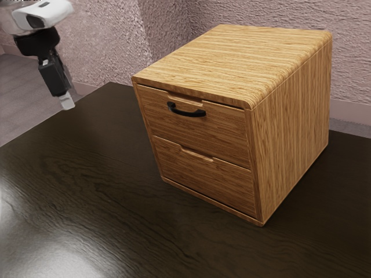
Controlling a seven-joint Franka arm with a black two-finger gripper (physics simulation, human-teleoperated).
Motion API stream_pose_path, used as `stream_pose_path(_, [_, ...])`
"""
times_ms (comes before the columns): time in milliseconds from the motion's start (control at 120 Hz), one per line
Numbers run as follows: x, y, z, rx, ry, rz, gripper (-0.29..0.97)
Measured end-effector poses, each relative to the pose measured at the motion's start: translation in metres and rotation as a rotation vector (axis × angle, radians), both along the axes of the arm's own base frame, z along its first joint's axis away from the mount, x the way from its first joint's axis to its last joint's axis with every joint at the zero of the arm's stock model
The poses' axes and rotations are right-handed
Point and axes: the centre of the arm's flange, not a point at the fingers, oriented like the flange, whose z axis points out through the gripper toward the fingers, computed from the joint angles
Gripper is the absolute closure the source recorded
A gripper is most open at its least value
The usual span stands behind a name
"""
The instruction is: Pull the drawer handle with one arm to open the drawer
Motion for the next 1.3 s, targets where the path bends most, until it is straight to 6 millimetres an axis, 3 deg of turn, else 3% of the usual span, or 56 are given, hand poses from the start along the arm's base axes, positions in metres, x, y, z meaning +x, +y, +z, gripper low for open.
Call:
stream_pose_path(208, [-0.015, 0.044, 0.000, 0.022, 0.006, 0.039, 0.00])
stream_pose_path(358, [-0.037, 0.069, 0.009, 0.086, 0.021, 0.085, 0.00])
stream_pose_path(575, [-0.021, 0.062, -0.015, 0.108, 0.057, -0.087, 0.00])
stream_pose_path(625, [-0.015, 0.050, -0.027, 0.116, 0.051, -0.172, 0.00])
stream_pose_path(658, [-0.007, 0.029, -0.034, 0.125, 0.037, -0.259, 0.00])
stream_pose_path(692, [0.008, -0.011, -0.039, 0.138, 0.015, -0.384, 0.00])
stream_pose_path(767, [0.026, -0.127, -0.039, 0.175, -0.063, -0.708, 0.00])
stream_pose_path(792, [0.028, -0.153, -0.039, 0.186, -0.084, -0.786, 0.00])
stream_pose_path(825, [0.031, -0.171, -0.039, 0.199, -0.106, -0.855, 0.00])
stream_pose_path(867, [0.037, -0.174, -0.042, 0.209, -0.124, -0.902, 0.00])
stream_pose_path(1017, [0.047, -0.150, -0.042, 0.239, -0.175, -0.982, 0.01])
stream_pose_path(1300, [0.064, -0.181, -0.053, 0.192, -0.280, -1.136, 0.07])
